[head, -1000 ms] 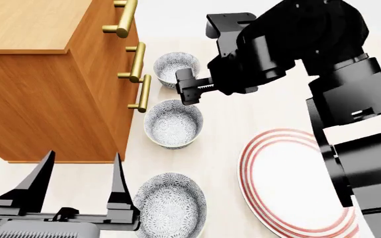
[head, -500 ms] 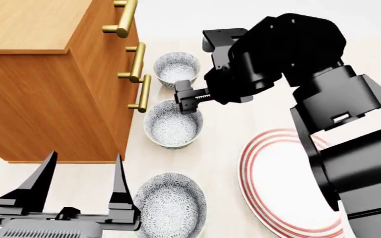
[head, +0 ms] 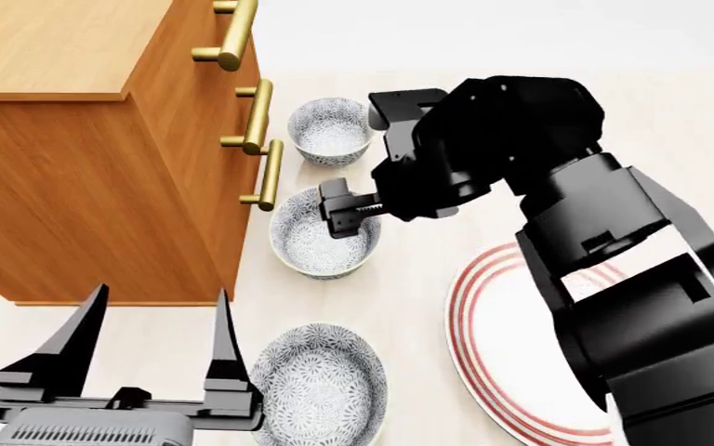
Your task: Put the bowl in the middle on the plate.
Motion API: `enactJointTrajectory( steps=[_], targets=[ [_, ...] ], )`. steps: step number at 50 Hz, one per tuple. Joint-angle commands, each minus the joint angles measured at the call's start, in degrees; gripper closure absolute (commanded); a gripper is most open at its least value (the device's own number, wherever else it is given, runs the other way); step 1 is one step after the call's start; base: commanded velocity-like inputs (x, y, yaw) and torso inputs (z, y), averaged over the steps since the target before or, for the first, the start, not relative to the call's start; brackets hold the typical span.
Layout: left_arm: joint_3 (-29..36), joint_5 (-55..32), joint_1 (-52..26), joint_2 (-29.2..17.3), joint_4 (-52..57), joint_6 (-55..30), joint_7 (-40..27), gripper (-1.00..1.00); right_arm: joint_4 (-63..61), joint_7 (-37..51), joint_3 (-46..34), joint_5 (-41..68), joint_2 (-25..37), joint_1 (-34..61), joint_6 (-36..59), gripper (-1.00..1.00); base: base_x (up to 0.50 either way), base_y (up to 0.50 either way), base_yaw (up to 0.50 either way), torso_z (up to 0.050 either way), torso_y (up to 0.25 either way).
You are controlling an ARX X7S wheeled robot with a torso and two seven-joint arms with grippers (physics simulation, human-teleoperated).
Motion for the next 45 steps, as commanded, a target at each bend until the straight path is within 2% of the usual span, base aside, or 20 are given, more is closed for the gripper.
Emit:
enactJointTrajectory(
  steps=[1,25,34,45],
  targets=[
    [0.2,-0.3,-0.1,-0.3,0.0,0.0,-0.2,-1.0,3.5,-2.2,-5.7,3.2,-1.0,-0.4,-4.3,-1.0,0.0,0.0,0.0,0.0,0.0],
    [0.2,-1.5,0.0,-1.1,0.2,0.6,-0.4,-1.0,7.9,-3.3,-37.8,34.1,-1.0,0.8,-17.3,-1.0,0.0,0.0,0.0,0.0,0.0],
    [0.3,-1.6,0.1,-1.4,0.2,0.9,-0.6,-1.0,8.4,-3.5,-44.0,39.9,-1.0,0.2,-19.8,-1.0,0.0,0.0,0.0,0.0,0.0],
    [0.9,-1.4,-0.3,-1.4,-0.9,1.4,-0.7,-1.0,8.6,-4.1,-46.5,43.0,-1.0,-0.3,-21.9,-1.0,0.0,0.0,0.0,0.0,0.0]
  ],
)
